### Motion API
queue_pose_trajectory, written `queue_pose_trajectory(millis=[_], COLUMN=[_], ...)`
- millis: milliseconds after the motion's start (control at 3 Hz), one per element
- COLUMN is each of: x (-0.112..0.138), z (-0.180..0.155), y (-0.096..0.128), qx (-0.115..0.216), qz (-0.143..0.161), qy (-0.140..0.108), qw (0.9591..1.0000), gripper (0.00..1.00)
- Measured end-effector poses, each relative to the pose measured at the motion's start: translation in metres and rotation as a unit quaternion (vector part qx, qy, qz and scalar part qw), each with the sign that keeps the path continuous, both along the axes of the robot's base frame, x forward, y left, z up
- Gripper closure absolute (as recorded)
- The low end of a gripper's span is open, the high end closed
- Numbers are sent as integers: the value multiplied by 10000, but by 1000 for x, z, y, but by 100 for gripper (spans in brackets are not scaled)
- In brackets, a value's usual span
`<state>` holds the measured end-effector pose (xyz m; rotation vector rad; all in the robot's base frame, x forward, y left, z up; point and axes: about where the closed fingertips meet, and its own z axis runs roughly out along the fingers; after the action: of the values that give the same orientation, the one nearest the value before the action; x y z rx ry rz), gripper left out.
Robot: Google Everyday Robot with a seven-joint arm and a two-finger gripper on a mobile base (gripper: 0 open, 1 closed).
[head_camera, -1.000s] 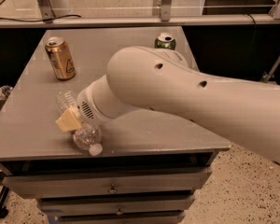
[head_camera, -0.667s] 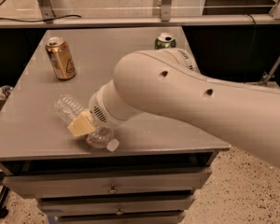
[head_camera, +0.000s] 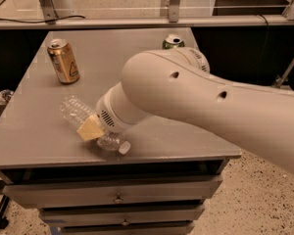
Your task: Move water bottle near green can
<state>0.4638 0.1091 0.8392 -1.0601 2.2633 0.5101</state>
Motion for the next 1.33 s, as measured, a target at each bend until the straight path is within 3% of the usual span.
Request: queue_pose_trajectory(millis=[333, 667, 1000, 1333], x=[11, 20, 20, 20], z=[6, 32, 58, 58], y=[-47, -137, -224, -224], qx=[-267, -585, -1036, -1036], qz=[-127, -427, -565, -564], qy=[-250, -569, -734, -734], qw=[9992, 9957, 9903, 9903], gripper=[100, 100, 100, 100])
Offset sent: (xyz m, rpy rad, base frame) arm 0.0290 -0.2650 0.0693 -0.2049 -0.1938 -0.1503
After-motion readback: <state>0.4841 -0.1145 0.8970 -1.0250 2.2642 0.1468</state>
